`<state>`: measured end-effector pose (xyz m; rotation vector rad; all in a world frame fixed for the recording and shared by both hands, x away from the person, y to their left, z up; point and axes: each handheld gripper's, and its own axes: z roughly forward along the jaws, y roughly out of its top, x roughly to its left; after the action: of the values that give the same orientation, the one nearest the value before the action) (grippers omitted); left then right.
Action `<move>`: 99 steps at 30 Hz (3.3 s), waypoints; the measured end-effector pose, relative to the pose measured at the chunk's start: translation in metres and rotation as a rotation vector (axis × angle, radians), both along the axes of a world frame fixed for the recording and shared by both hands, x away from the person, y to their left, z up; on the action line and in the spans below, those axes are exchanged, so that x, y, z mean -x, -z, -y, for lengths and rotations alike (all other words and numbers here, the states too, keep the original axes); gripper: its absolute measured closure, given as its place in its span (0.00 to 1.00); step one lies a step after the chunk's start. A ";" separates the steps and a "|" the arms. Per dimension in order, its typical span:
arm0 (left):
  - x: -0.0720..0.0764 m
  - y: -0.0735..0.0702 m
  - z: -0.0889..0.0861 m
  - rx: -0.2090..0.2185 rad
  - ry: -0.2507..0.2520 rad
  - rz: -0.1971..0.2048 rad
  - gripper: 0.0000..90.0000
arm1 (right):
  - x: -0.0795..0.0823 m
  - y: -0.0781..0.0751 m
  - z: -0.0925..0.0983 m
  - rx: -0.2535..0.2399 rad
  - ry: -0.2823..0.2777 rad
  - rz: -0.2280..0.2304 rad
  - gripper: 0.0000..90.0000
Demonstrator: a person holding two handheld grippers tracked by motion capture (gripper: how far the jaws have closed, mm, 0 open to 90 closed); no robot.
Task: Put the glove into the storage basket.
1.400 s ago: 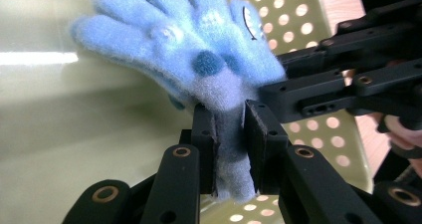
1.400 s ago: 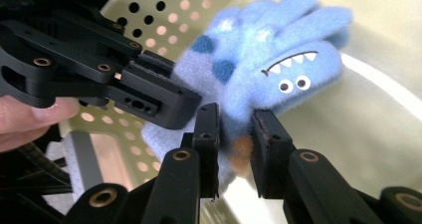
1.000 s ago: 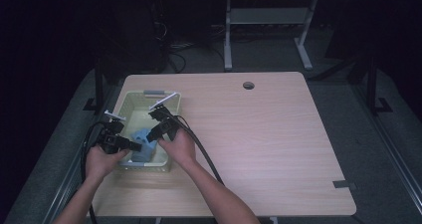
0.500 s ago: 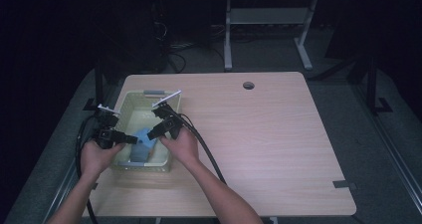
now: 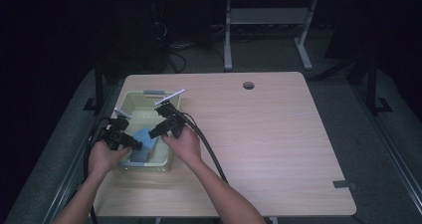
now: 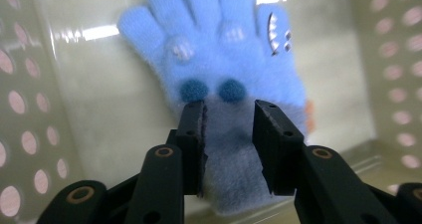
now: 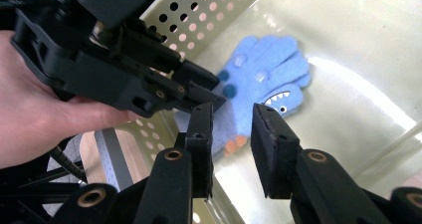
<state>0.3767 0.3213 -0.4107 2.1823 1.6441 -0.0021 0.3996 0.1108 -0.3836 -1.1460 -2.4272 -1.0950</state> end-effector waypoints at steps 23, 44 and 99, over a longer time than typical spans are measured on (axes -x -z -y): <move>0.011 -0.036 -0.004 0.249 -0.013 0.159 0.60 | 0.000 -0.018 0.039 -0.092 0.015 0.007 0.63; 0.011 -0.041 0.008 0.282 -0.004 0.187 0.56 | 0.002 -0.025 0.056 -0.142 0.010 0.016 0.58; 0.015 -0.051 0.126 0.418 0.204 0.250 0.47 | 0.017 -0.032 0.222 -0.239 0.196 0.044 0.44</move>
<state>0.3621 0.1958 -0.3600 1.9268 1.1592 -0.1160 0.3823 -0.1112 -0.3516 -1.3101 -2.1754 -1.4385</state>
